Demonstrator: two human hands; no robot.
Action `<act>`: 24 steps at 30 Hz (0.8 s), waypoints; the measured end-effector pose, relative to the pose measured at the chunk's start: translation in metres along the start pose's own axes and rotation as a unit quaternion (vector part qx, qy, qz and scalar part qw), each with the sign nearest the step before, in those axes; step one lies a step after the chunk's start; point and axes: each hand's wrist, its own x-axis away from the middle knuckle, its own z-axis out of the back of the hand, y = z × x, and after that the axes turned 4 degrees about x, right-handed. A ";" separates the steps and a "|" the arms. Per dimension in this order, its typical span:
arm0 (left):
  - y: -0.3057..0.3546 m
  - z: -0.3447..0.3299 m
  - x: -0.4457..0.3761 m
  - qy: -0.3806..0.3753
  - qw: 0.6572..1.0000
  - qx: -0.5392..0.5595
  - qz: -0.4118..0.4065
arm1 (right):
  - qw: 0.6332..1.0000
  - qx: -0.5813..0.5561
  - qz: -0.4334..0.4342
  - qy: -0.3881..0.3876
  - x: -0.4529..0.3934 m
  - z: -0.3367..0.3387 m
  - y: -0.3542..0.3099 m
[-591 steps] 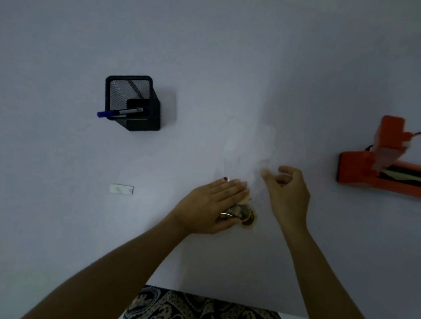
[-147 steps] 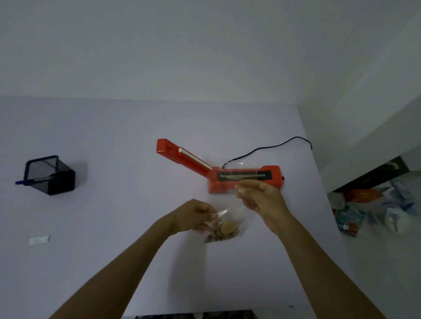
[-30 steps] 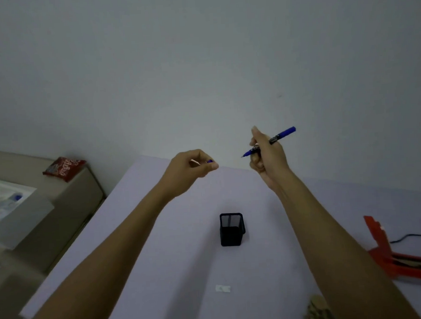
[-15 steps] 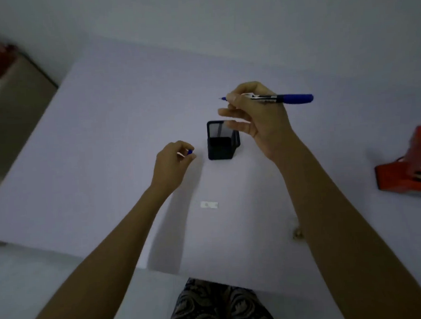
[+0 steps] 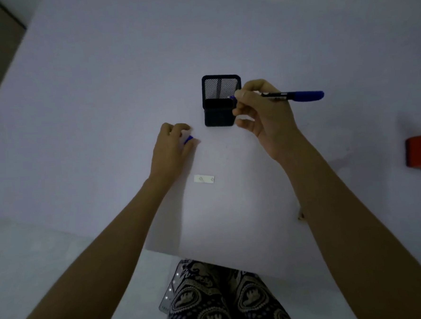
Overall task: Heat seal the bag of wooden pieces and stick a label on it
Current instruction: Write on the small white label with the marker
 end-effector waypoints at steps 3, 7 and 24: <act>0.007 0.008 0.020 0.004 0.999 -0.026 -0.028 | 1.000 0.016 -0.005 -0.002 0.003 -0.002 -0.002; 0.013 0.015 0.045 -0.101 0.992 -0.048 -0.060 | 0.999 0.041 0.009 -0.002 0.008 -0.007 -0.001; 0.005 0.001 0.031 -0.241 0.966 -0.041 -0.086 | 0.953 0.299 0.052 -0.021 0.023 -0.009 0.120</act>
